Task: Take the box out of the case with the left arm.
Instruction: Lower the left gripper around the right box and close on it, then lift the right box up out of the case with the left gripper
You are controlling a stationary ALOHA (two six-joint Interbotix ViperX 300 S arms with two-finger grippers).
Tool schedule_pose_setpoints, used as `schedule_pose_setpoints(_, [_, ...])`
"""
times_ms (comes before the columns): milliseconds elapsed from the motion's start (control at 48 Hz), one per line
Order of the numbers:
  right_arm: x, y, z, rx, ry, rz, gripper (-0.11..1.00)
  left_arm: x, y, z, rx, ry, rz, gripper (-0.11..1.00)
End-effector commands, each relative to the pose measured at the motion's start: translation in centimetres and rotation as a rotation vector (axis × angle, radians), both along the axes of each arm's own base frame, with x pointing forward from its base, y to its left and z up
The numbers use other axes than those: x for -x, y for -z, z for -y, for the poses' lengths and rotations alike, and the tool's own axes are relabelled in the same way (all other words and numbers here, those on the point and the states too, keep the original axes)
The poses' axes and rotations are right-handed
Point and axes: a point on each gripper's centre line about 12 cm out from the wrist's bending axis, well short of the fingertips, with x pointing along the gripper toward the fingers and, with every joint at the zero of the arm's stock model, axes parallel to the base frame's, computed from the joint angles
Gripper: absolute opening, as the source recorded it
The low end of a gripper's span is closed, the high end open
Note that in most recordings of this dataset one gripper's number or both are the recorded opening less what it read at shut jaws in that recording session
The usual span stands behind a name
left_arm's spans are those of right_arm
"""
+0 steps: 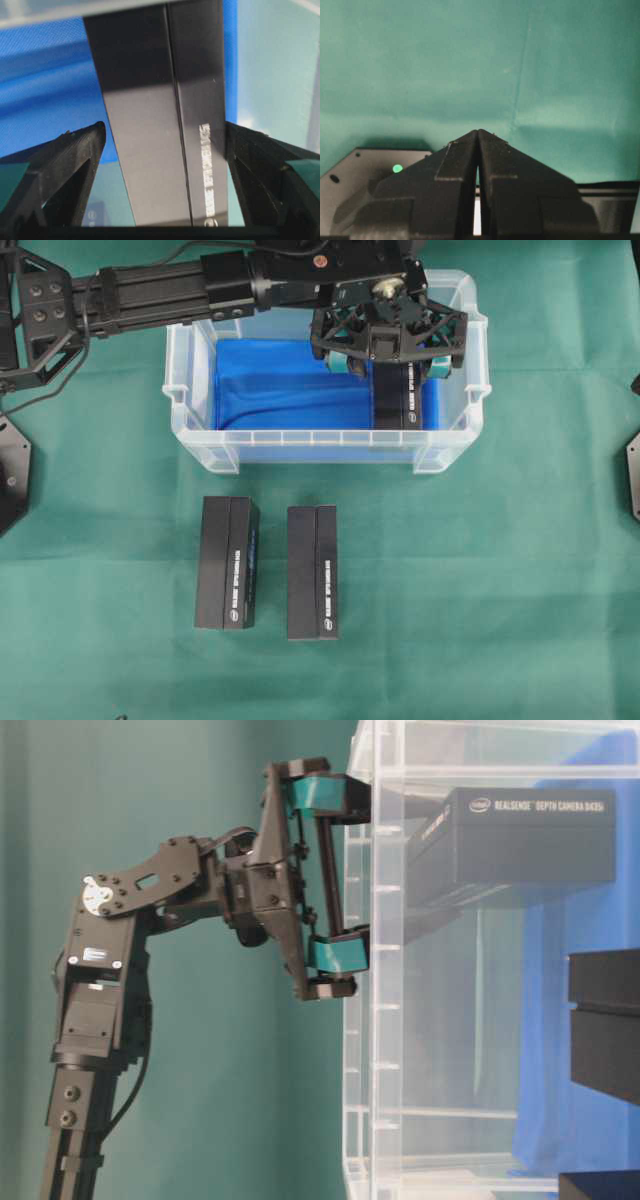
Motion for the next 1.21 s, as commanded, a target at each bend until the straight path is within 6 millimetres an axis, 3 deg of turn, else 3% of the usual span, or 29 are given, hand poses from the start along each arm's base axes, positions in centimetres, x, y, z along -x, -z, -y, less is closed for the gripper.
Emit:
schedule_pose_setpoints(0, [0.0,-0.4,0.0,-0.001,-0.002,0.014,0.0,0.1,-1.1,-0.2,-0.008,-0.002,0.034,0.97])
schedule_pose_setpoints(417, [0.0,-0.4,0.0,0.001,-0.003,0.015,0.0,0.3,-0.3,-0.6,-0.007,-0.013,0.03,0.94])
schedule_pose_setpoints(479, [0.0,-0.4,0.0,0.0,-0.005,0.015,0.0,0.2,-0.5,-0.6,-0.008,-0.018,0.039,0.87])
schedule_pose_setpoints(646, [0.0,-0.4,0.0,0.0,-0.003,0.015,0.0,-0.2,-0.8,-0.7,-0.013,-0.026,0.068,0.48])
schedule_pose_setpoints(1000, [0.0,-0.4,0.0,0.001,-0.002,0.015,0.0,-0.4,-1.8,-0.6,-0.019,-0.024,0.093,0.48])
schedule_pose_setpoints(1188, [0.0,-0.4,0.0,0.001,-0.002,0.015,0.0,0.0,-5.2,-0.7,-0.027,-0.026,0.129,0.48])
